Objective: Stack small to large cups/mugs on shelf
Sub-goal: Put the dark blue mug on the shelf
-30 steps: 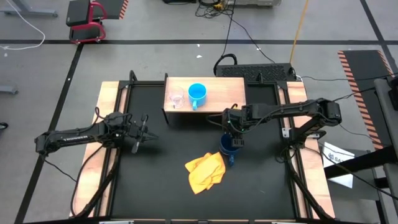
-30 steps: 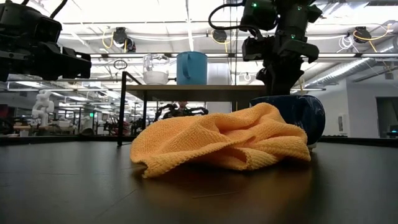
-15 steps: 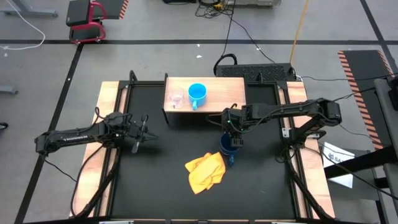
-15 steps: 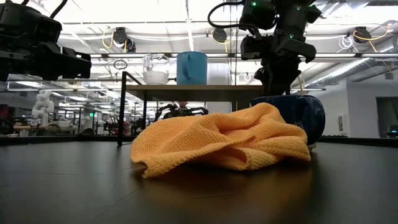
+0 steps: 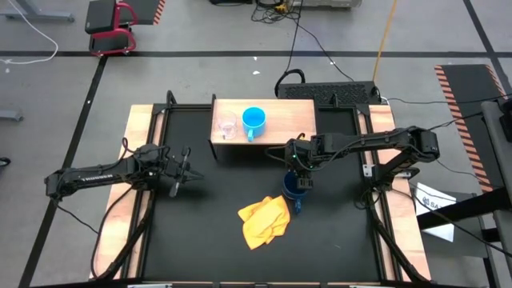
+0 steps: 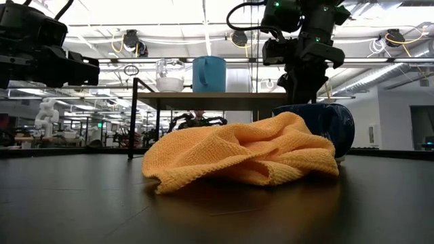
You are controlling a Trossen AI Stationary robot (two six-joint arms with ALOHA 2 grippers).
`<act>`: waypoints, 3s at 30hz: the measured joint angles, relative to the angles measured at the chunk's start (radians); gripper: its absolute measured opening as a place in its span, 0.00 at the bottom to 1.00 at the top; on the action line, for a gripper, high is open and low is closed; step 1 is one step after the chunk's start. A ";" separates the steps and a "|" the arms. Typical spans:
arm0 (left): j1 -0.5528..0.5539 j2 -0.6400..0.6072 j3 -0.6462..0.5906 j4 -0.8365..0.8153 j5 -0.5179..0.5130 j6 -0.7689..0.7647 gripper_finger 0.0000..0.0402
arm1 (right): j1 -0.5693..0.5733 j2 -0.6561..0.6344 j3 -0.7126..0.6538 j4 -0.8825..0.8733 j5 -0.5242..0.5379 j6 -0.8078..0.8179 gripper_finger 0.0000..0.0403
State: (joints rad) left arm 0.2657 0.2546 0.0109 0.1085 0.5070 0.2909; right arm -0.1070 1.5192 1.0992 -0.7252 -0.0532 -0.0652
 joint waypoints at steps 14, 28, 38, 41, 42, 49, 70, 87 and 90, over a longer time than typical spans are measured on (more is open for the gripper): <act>0.000 0.000 0.000 0.000 0.000 0.001 0.08 | 0.000 0.002 -0.074 0.030 -0.004 -0.005 0.32; 0.000 0.000 0.000 0.008 0.000 0.002 0.08 | 0.000 0.002 -0.099 0.063 -0.004 0.010 0.32; 0.000 0.000 0.000 0.009 0.000 0.002 0.08 | -0.003 0.001 -0.074 0.033 -0.004 0.033 0.32; 0.000 0.000 0.000 0.009 0.000 0.000 0.08 | -0.003 0.000 -0.046 0.013 -0.004 0.034 0.32; 0.000 0.000 0.000 0.009 0.000 0.000 0.08 | -0.003 0.000 -0.041 0.011 -0.004 0.033 0.32; 0.000 0.000 0.000 0.008 0.001 -0.008 0.08 | -0.003 0.000 -0.035 0.009 -0.005 0.030 0.32; 0.000 0.000 0.000 0.007 0.001 -0.007 0.08 | -0.003 0.000 -0.035 0.010 -0.005 0.041 0.32; 0.000 0.000 0.000 0.006 0.000 -0.006 0.08 | -0.003 0.000 -0.035 0.010 -0.005 0.028 0.07; 0.000 0.000 0.000 0.006 0.000 -0.006 0.08 | -0.003 0.000 -0.035 0.009 -0.005 0.023 0.05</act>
State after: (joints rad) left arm 0.2657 0.2547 0.0109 0.1145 0.5075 0.2844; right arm -0.1104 1.5192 1.0643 -0.7158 -0.0578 -0.0422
